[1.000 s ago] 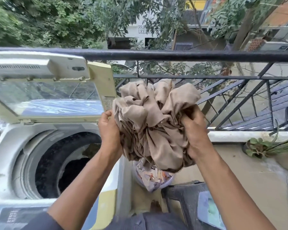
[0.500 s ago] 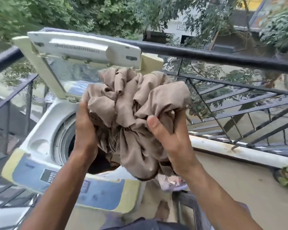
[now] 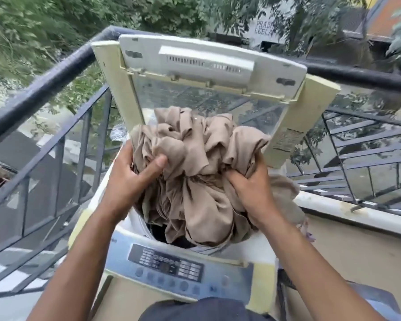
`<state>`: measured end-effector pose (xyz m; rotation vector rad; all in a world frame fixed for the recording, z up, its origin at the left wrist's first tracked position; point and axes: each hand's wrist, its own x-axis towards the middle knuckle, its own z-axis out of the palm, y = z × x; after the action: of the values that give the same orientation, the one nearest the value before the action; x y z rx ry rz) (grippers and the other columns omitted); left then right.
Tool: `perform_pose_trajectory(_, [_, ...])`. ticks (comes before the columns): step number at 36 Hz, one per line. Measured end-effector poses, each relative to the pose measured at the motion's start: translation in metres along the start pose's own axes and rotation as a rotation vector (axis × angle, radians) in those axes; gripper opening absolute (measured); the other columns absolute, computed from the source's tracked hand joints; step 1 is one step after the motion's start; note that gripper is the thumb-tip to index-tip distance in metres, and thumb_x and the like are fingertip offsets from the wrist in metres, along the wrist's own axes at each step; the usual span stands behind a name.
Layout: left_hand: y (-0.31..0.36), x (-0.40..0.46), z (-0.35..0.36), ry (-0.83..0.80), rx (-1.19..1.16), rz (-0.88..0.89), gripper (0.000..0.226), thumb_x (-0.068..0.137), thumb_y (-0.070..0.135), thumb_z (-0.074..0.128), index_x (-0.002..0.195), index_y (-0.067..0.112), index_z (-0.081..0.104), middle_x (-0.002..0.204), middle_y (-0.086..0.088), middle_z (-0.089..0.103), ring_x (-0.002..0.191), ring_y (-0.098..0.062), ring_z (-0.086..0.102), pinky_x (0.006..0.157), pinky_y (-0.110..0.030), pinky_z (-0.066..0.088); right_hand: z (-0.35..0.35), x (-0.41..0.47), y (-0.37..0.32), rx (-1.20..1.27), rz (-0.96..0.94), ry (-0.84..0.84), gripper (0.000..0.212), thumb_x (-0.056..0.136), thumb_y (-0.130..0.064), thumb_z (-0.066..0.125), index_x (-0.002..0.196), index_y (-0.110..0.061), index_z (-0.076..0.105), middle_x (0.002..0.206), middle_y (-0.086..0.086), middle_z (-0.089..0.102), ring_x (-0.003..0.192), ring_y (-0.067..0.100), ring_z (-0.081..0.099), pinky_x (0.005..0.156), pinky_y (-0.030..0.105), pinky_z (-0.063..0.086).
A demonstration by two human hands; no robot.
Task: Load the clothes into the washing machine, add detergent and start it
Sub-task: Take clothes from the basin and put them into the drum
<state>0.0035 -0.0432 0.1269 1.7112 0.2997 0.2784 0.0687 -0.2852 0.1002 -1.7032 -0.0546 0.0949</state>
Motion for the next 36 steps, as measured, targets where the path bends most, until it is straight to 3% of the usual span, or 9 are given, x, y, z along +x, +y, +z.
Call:
perform_pose_trajectory(3, [-0.031, 0.010, -0.016, -0.064, 0.057, -0.120, 0.074, 0.070, 0.056, 0.088, 0.135, 0.030, 0.064, 0.126, 0.005, 0.077, 0.120, -0.016, 0.073, 0.106, -0.045, 0.056, 0.014, 0.009, 0.028, -0.020, 0.094, -0.007, 0.045, 0.088, 0.006, 0.070, 0.124, -0.018, 0.057, 0.109, -0.010, 0.072, 0.095, -0.011, 0.068, 0.086, 0.012, 0.050])
perform_pose_trajectory(6, [-0.068, 0.021, -0.026, -0.040, 0.250, -0.269, 0.077, 0.067, 0.085, 0.079, 0.127, 0.038, 0.067, 0.118, 0.011, 0.079, 0.115, -0.018, 0.074, 0.106, -0.051, 0.056, 0.028, 0.024, 0.065, -0.013, 0.283, -0.030, 0.044, 0.076, -0.020, 0.073, 0.119, -0.013, 0.067, 0.107, -0.001, 0.077, 0.099, 0.011, 0.072, 0.092, 0.030, 0.056])
perform_pose_trajectory(9, [-0.104, 0.026, -0.028, -0.011, 0.405, -0.397, 0.082, 0.067, 0.097, 0.063, 0.121, 0.036, 0.070, 0.112, 0.007, 0.080, 0.110, -0.024, 0.074, 0.102, -0.051, 0.058, 0.037, 0.037, 0.102, -0.071, 0.487, -0.059, 0.047, 0.068, -0.039, 0.074, 0.097, -0.002, 0.072, 0.086, 0.020, 0.072, 0.082, 0.036, 0.070, 0.080, 0.042, 0.053])
perform_pose_trajectory(12, [-0.121, 0.035, -0.026, 0.000, 0.469, -0.426, 0.070, 0.084, 0.080, 0.062, 0.130, 0.028, 0.070, 0.119, -0.004, 0.079, 0.115, -0.034, 0.071, 0.100, -0.049, 0.057, 0.040, 0.046, 0.136, -0.040, 0.651, -0.085, 0.030, 0.089, -0.036, 0.072, 0.105, -0.011, 0.076, 0.088, 0.004, 0.077, 0.089, 0.026, 0.070, 0.080, 0.031, 0.052])
perform_pose_trajectory(16, [-0.134, 0.055, -0.024, 0.013, 0.542, -0.458, 0.068, 0.088, 0.070, 0.061, 0.136, 0.022, 0.066, 0.123, -0.012, 0.077, 0.115, -0.039, 0.070, 0.100, -0.051, 0.055, 0.035, 0.057, 0.174, -0.044, 0.802, 0.017, 0.046, 0.094, -0.051, 0.066, 0.122, -0.014, 0.070, 0.113, 0.010, 0.075, 0.107, 0.029, 0.070, 0.099, 0.039, 0.055])
perform_pose_trajectory(21, [-0.141, 0.058, -0.012, -0.091, 0.727, -0.375, 0.072, 0.101, 0.019, 0.060, 0.165, 0.016, 0.028, 0.163, -0.014, 0.045, 0.143, -0.038, 0.050, 0.111, -0.049, 0.045, 0.056, 0.064, 0.188, -0.308, 0.827, 0.156, 0.066, 0.100, -0.039, 0.063, 0.151, -0.001, 0.044, 0.146, 0.016, 0.056, 0.134, 0.034, 0.054, 0.097, 0.026, 0.040])
perform_pose_trajectory(24, [-0.152, 0.054, -0.013, -0.217, 0.792, -0.324, 0.065, 0.093, 0.016, 0.061, 0.155, 0.018, 0.043, 0.151, -0.012, 0.055, 0.135, -0.037, 0.056, 0.103, -0.047, 0.051, 0.072, 0.061, 0.191, -0.454, 0.890, 0.161, 0.069, 0.091, -0.039, 0.073, 0.143, 0.000, 0.049, 0.140, 0.020, 0.061, 0.125, 0.036, 0.061, 0.101, 0.038, 0.051])
perform_pose_trajectory(31, [-0.168, 0.043, -0.013, -0.352, 0.729, -0.452, 0.052, 0.105, 0.023, 0.058, 0.157, 0.022, 0.048, 0.139, -0.003, 0.069, 0.116, -0.025, 0.066, 0.095, -0.034, 0.050, 0.075, 0.021, 0.156, -0.809, 0.302, -0.004, 0.032, 0.095, -0.021, 0.062, 0.127, -0.025, 0.066, 0.128, -0.003, 0.064, 0.119, 0.019, 0.060, 0.099, 0.037, 0.051])
perform_pose_trajectory(36, [-0.178, 0.037, -0.015, -0.379, 0.685, -0.525, 0.050, 0.107, 0.024, 0.054, 0.157, 0.023, 0.049, 0.152, 0.000, 0.061, 0.134, -0.026, 0.060, 0.105, -0.033, 0.045, 0.055, 0.004, 0.154, -0.958, 0.277, -0.129, 0.033, 0.096, -0.019, 0.059, 0.127, -0.023, 0.068, 0.128, 0.001, 0.064, 0.121, 0.021, 0.055, 0.100, 0.037, 0.049])
